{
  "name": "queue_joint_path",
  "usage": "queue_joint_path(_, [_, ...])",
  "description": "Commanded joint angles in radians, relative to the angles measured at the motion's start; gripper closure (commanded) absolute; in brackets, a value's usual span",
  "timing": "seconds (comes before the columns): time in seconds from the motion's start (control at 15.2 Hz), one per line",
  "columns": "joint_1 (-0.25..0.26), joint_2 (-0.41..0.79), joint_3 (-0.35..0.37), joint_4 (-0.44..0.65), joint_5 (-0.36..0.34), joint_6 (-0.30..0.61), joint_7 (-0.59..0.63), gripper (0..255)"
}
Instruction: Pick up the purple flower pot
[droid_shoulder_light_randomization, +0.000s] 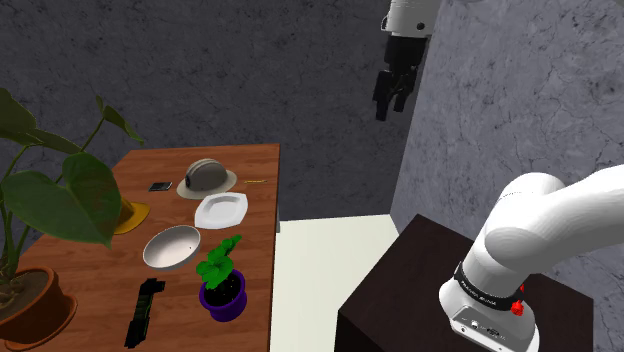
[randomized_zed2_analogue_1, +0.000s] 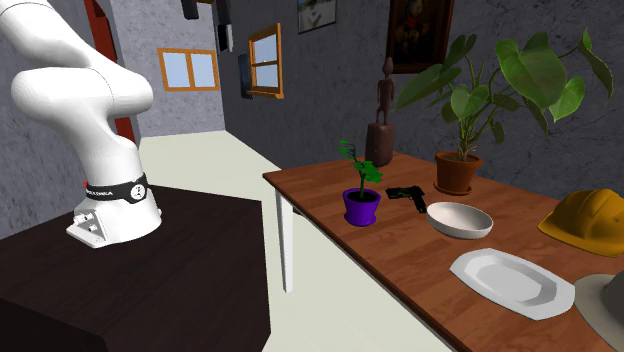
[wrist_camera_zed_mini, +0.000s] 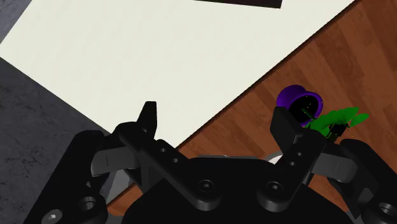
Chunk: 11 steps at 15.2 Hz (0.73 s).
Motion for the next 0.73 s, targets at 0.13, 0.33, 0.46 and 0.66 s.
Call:
queue_joint_path(0.13, [0.007, 0.000, 0.022, -0.054, 0.029, 0.068, 0.030, 0])
queue_joint_path(0.33, [0.021, 0.012, 0.057, -0.126, 0.072, 0.173, 0.072, 0])
queue_joint_path(0.46, [0.031, 0.028, 0.082, -0.166, 0.101, 0.245, 0.098, 0])
queue_joint_path(0.66, [0.048, 0.066, 0.121, -0.216, 0.145, 0.358, 0.136, 0])
